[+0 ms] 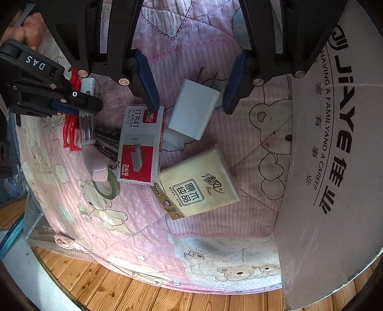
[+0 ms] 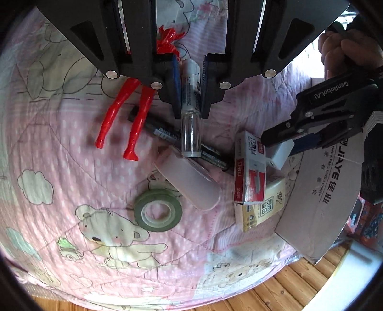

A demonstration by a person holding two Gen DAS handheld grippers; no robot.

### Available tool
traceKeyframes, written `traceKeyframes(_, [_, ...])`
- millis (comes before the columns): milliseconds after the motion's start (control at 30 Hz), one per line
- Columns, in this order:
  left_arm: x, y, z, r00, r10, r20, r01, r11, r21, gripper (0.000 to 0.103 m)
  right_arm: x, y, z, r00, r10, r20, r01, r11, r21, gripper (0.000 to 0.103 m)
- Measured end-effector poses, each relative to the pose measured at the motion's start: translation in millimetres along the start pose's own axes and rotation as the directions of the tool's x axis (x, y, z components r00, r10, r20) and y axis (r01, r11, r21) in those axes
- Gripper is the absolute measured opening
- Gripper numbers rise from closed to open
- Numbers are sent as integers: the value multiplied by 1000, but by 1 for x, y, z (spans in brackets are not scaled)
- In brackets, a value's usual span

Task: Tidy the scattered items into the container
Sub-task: 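Grasp the clear tube with the right tool while the left tool grasps the white charger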

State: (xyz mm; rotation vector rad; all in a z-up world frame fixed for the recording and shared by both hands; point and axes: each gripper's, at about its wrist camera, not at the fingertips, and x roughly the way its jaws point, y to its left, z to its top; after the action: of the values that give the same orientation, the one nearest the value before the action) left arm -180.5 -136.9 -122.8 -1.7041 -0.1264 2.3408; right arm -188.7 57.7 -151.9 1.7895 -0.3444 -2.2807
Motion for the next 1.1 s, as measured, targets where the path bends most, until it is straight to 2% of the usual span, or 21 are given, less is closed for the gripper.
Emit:
traceKeyframes(67, [2, 0, 2, 1000, 5, 16, -5, 1000, 0, 64, 2, 0, 0, 1000, 1, 8, -1, 1000, 1, 16])
traceKeyframes(167, [2, 4, 7, 1000, 0, 26, 0, 1000, -3, 65, 4, 1, 5, 1000, 15, 21, -15, 1000, 13, 16])
traceKeyframes(300, [-10, 22, 9, 998, -48, 31, 51, 995, -92, 65, 6, -13, 6, 996, 86, 23, -88, 991, 100, 11])
traceKeyframes(400, [-17, 31, 5, 998, -7, 61, 14, 993, -118, 65, 6, -20, 4, 993, 118, 21, -120, 984, 133, 10])
traceKeyframes(467, [-9, 32, 3, 1000, 6, 16, -5, 997, -77, 66, 5, -19, 1, 994, 111, 20, -113, 985, 129, 11])
traceKeyframes(567, [-4, 16, 4, 998, 65, 8, -65, 998, 25, 65, 6, -14, 3, 995, 102, 18, -103, 987, 125, 11])
traceKeyframes(667, [1, 3, 4, 991, 131, 28, -133, 984, 118, 66, 6, -14, 3, 995, 99, 26, -101, 988, 119, 12])
traceKeyframes(700, [0, 2, 3, 990, 134, 38, -138, 982, 131, 65, 6, -14, 2, 995, 97, 28, -99, 988, 120, 11])
traceKeyframes(733, [-3, 4, 2, 991, 127, 45, -132, 983, 127, 57, 5, -15, 2, 995, 97, 28, -100, 988, 119, 11])
traceKeyframes(767, [-6, 6, 1, 992, 120, 49, -125, 985, 120, 43, 5, -15, 1, 995, 98, 29, -100, 988, 118, 10])
traceKeyframes(833, [-12, 12, -1, 993, 107, 45, -111, 988, 106, 32, 4, -14, 0, 995, 96, 27, -99, 987, 127, 11])
traceKeyframes(900, [-19, 19, -4, 995, 87, 37, -90, 993, 75, 31, 1, -11, -3, 995, 97, 22, -99, 987, 125, 11])
traceKeyframes(1100, [-47, 32, -17, 999, 9, 39, -9, 1000, -11, 31, -12, -4, -13, 986, 164, 40, -169, 972, 161, 11])
